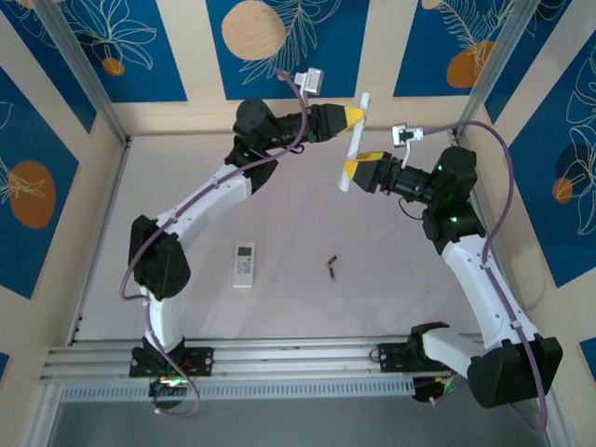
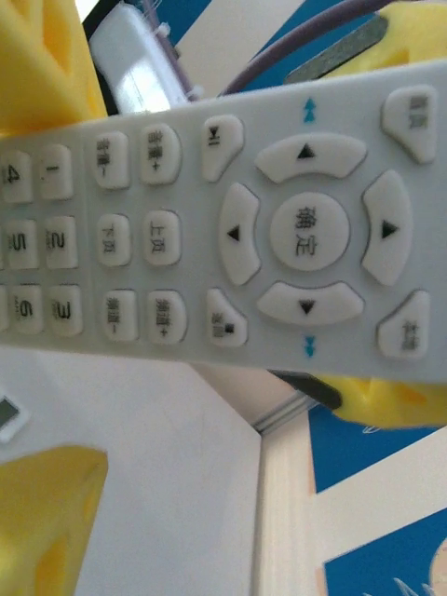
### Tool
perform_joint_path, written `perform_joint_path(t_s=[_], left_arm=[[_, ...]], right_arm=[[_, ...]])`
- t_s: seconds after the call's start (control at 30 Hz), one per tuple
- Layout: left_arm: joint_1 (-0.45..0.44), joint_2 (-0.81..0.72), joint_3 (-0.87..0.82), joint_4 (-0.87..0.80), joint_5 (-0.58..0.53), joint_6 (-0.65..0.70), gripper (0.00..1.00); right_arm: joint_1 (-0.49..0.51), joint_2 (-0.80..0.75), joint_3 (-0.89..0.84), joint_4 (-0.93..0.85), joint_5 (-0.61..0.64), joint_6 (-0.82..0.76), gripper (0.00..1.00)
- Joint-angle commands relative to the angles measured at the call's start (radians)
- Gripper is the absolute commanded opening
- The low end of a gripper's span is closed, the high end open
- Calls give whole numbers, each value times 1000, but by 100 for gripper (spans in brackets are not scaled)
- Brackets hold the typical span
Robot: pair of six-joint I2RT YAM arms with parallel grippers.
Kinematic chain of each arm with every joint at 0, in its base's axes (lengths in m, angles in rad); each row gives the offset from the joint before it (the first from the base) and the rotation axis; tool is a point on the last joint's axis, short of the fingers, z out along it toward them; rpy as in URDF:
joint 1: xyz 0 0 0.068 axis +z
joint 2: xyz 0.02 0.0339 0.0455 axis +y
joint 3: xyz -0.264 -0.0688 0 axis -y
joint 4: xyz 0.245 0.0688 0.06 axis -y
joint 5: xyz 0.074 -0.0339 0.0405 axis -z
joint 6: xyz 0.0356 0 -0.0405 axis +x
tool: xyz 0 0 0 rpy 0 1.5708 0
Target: Load the batteries into the remote control
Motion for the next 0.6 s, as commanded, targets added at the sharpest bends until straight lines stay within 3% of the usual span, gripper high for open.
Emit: perform_joint_path(t_s=[0.0,0.27,0.3,0.37,0.4,0.47,0.57], left_arm=[[-9,3,5,77,25,-24,29],[-6,6,-6,112,19,-17,30],[-3,0,-14,123,19,-11,38],[17,-24,-39,113,20,25,70],[33,-48,-65,95,16,54,81],[83,-135,-167,-9,-29,164,91],[155,-305,-297,-427,-210,425,95]], right_arm=[[21,13,61,-8,31,-7,64],[36,28,75,-31,54,-10,35],[36,24,75,-50,72,-19,32],[36,13,73,-142,142,-62,29],[37,8,75,-195,187,-91,29],[47,11,81,-379,344,-174,29],[83,79,107,-601,547,-292,28]])
